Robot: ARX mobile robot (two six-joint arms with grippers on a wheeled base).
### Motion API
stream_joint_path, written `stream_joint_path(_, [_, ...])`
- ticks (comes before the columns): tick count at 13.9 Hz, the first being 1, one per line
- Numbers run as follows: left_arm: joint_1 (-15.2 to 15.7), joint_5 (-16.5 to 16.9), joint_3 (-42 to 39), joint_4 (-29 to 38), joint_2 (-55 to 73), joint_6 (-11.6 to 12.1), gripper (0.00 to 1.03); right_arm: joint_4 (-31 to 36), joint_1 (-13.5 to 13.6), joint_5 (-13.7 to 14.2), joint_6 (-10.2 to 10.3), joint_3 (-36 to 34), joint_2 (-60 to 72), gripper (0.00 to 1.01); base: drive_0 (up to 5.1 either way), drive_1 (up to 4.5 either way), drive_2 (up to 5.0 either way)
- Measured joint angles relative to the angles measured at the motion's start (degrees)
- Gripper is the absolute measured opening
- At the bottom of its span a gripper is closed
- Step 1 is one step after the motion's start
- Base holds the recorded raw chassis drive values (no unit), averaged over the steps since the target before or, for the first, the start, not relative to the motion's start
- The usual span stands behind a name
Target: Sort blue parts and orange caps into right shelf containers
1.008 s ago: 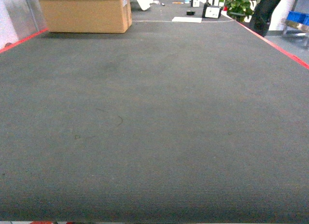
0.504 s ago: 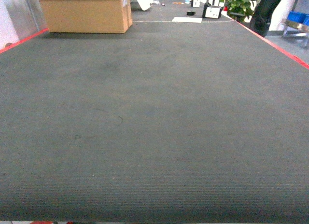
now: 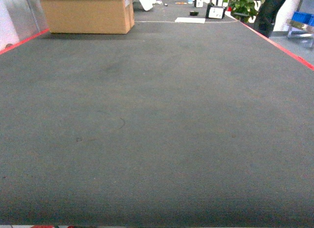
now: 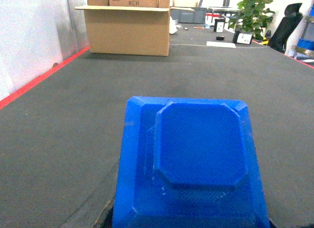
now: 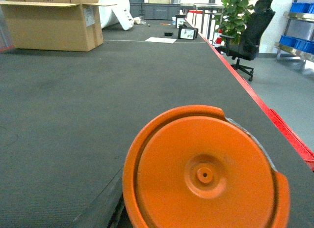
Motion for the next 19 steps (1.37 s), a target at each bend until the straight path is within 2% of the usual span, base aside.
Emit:
stream_joint_path(5, [-0.02, -0.02, 0.0, -7.63, -7.39, -0.02, 0.44, -6.05, 0.0, -0.02, 0.0, 0.0, -6.34, 0.45, 0.0, 0.0, 0.0])
stream_joint_path(7, [-0.02, -0.11, 0.0, -9.62, -9.46, -0.02, 0.44, -16.76, 0.0, -0.04, 0.04, 0.04, -15.67, 0.45, 0.0, 0.0, 0.0])
stream_joint_path(8, [0.0, -0.02, 0.07, -16.81, -14.16, 0.0, 0.44, -15.56, 0.0, -0.02, 0.11, 0.26, -16.15, 0.45, 0.0, 0.0, 0.0])
stream_joint_path(9, [0.0, -0.17, 0.07, -20.55, -18.34, -0.04, 0.44, -17.0, 0.0, 0.02, 0.15, 0.04, -16.17, 0.45, 0.0, 0.0, 0.0])
stream_joint_path(10, [-0.02, 0.0, 0.31, -18.58, -18.67, -0.02, 0.43, -16.63, 0.0, 0.0, 0.15, 0.04, -16.24, 0.45, 0.0, 0.0, 0.0])
stream_joint_path(11, [0.09, -0.09, 0.04, -20.48, -18.67, -0.04, 0.43, -16.26, 0.0, 0.0, 0.15, 0.04, -16.22, 0.45, 0.0, 0.0, 0.0])
stream_joint_path(19, [0.09, -0.02, 0.04, -19.87, -18.69, -0.02, 0.43, -16.48, 0.0, -0.04, 0.15, 0.04, -16.22, 0.45, 0.0, 0.0, 0.0])
